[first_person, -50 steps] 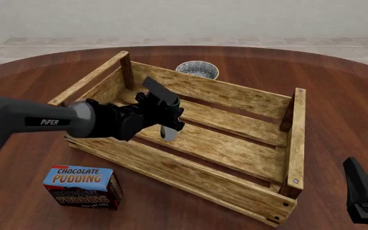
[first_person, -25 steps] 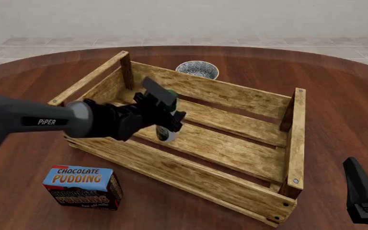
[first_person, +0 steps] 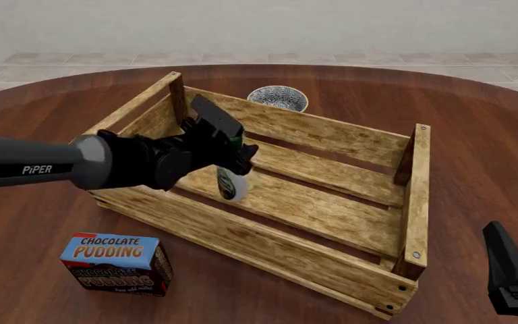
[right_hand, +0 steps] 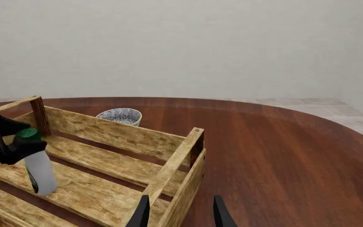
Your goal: Pick up the salad dressing and put it in the tray.
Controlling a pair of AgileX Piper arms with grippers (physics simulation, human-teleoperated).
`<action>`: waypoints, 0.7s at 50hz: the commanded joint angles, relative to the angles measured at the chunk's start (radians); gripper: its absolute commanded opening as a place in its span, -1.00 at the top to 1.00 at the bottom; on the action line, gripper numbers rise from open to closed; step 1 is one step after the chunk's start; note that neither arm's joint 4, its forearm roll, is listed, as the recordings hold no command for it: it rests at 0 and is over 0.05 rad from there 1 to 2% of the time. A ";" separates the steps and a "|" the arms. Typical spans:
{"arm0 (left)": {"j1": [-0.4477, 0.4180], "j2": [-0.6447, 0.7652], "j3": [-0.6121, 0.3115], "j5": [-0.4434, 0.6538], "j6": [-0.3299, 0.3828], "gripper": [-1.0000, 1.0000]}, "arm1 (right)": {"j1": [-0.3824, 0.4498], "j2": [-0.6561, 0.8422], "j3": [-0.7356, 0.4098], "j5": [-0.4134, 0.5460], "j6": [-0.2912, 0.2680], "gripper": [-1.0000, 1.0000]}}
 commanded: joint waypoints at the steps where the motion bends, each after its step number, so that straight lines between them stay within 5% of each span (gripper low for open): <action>1: 0.002 -0.043 0.002 0.016 0.003 -1.00 | 0.000 0.000 0.000 0.000 0.000 -1.00; 35: 0.014 -0.212 -0.010 0.089 0.004 -1.00 | 0.000 0.000 0.000 0.000 0.000 -1.00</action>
